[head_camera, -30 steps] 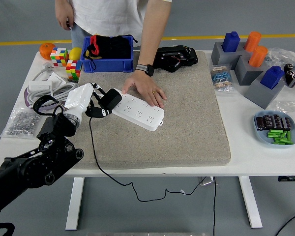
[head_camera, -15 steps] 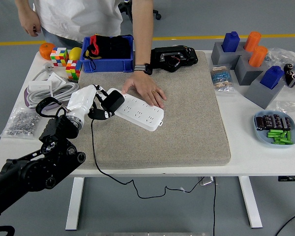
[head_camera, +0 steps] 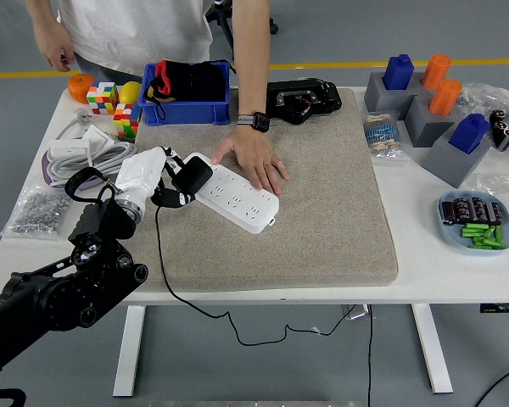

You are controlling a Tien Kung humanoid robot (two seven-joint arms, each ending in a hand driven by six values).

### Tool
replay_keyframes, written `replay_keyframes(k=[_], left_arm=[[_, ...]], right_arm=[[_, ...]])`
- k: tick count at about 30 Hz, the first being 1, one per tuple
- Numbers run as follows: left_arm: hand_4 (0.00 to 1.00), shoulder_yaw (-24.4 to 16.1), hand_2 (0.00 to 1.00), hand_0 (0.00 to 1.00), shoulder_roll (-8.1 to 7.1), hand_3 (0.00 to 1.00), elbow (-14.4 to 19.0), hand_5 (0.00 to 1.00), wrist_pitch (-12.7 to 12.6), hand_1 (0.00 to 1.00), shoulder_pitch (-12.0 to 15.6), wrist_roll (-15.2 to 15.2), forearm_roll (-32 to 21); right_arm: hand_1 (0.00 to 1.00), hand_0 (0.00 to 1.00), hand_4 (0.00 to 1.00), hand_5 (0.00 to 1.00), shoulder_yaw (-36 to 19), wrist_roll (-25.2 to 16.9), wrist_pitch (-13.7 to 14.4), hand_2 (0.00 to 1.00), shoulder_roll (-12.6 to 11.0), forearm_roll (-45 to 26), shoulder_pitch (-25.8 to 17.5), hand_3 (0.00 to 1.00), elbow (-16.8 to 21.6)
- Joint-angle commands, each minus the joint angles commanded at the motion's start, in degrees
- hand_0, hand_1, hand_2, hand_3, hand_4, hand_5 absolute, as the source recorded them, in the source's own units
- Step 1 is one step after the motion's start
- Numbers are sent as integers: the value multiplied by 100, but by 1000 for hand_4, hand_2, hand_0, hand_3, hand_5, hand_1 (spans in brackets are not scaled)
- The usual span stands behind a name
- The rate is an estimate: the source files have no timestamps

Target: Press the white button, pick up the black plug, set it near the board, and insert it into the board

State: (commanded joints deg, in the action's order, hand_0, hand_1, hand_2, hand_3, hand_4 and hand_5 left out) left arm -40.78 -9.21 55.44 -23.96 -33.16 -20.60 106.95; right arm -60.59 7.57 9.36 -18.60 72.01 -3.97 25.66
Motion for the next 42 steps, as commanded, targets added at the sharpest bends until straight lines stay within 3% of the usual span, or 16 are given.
replay_keyframes(k=[29,40,41,42], left_arm=[[751,40,354,162,-133,567,212,33,65,331,125,-119,163],[764,-11,367,183,-133,585,233,26,362,365,148,-101,-31],[974,-15,885,827,-133,916,234,360,363,913,149,-90,-37],[974,-25,885,827,-130,916,241,360,353,913,148,-71,-61]], right_arm=[[615,687,653,231,7,-1,2,620,-4,-3,-26,564,-2],[615,687,652,230,9,0,0,620,5,-5,-29,564,-1],[615,687,652,229,9,0,1,620,5,-5,-29,564,-2],[615,687,652,229,9,-1,1,620,4,-5,-26,564,0]])
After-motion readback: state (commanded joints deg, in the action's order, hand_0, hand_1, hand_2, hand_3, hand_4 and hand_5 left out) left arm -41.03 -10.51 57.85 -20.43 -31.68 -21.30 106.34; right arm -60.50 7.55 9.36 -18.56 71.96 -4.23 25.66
